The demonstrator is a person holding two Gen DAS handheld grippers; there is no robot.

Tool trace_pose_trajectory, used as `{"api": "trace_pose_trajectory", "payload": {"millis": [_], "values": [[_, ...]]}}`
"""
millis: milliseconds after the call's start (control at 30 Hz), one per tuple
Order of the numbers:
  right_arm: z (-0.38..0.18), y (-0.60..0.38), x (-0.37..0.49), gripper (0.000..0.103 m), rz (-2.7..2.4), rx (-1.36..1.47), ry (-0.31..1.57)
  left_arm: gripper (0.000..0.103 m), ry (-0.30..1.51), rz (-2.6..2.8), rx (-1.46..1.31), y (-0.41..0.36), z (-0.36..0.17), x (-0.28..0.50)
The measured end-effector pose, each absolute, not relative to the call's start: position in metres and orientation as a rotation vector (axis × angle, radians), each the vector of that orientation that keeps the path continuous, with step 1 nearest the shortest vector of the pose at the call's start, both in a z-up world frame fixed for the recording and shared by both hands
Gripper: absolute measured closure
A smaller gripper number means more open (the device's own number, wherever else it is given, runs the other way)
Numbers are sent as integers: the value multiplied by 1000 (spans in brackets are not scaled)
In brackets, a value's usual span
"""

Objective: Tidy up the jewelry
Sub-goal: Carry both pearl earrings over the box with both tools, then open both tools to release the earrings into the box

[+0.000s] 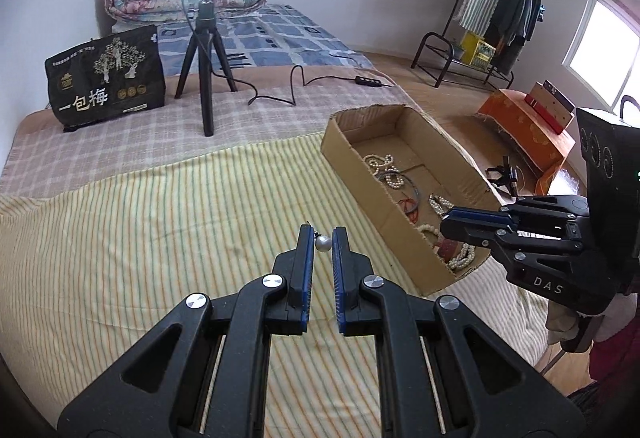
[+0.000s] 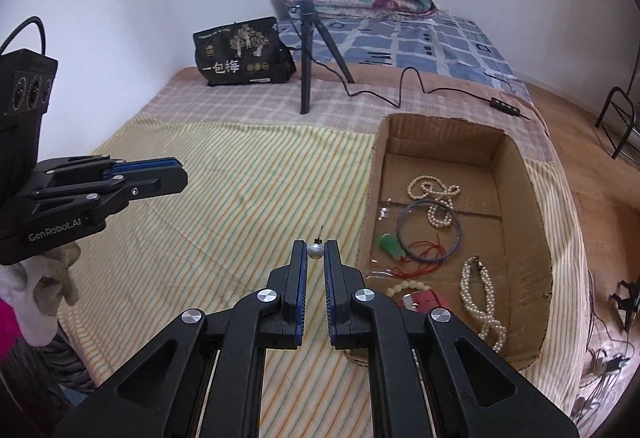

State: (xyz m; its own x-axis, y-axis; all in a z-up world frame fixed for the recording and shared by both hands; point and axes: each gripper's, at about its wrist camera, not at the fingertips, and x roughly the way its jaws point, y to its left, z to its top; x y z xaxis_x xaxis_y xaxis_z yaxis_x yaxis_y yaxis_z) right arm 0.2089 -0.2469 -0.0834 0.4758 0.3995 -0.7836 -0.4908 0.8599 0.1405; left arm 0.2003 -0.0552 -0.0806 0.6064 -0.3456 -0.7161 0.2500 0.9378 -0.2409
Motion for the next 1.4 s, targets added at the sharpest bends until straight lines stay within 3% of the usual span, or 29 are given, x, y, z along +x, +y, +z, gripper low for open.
{"api": "trace_pose_trajectory", "payload": {"millis": [867,1400], "values": [[-101,-331,250,96,401,-40,959,96,827,-438,-81,-159,-89,283],[-115,-346,255,96,363,-31,993,96,805,-448,-48,-184,-90,296]]}}
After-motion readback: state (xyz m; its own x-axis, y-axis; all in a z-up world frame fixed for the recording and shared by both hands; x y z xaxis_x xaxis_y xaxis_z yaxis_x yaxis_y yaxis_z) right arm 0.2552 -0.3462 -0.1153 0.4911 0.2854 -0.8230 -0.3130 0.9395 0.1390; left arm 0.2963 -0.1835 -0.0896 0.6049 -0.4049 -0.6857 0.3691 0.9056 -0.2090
